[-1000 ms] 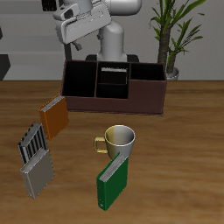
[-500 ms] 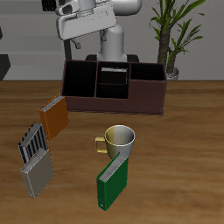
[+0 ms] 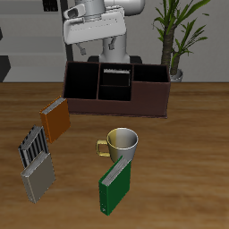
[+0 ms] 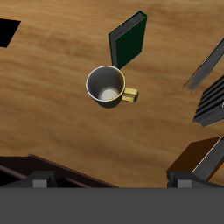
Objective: Place the black book into the back desk caddy's back compartment and place the striped book into the back desk caddy's right compartment
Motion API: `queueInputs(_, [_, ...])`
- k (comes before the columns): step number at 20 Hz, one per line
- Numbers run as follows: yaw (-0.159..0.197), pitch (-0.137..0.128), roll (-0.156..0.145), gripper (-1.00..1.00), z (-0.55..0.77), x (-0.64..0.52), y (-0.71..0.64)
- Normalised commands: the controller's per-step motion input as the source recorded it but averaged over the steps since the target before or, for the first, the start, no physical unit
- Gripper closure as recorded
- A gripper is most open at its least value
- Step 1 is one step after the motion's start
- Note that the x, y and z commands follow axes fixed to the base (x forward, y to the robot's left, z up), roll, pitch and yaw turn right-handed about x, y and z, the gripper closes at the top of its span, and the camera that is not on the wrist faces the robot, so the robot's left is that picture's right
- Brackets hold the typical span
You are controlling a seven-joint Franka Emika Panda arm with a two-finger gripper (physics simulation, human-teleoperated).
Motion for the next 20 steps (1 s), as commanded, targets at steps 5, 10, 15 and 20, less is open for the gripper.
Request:
queueInputs(5, [-0.087,-0.003,0.000,-1.00,0.02,0.12,0.05])
queueInputs(10, [-0.181,0.028,0.029,-1.00,0.16,0.05,-0.28])
queueInputs(15, [-0.104,0.006,-0.038,-1.00,0.05,0.07,-0.19])
queueInputs(20, [0.022,0.035,-0.013,-1.00,0.05,0.18,-0.27])
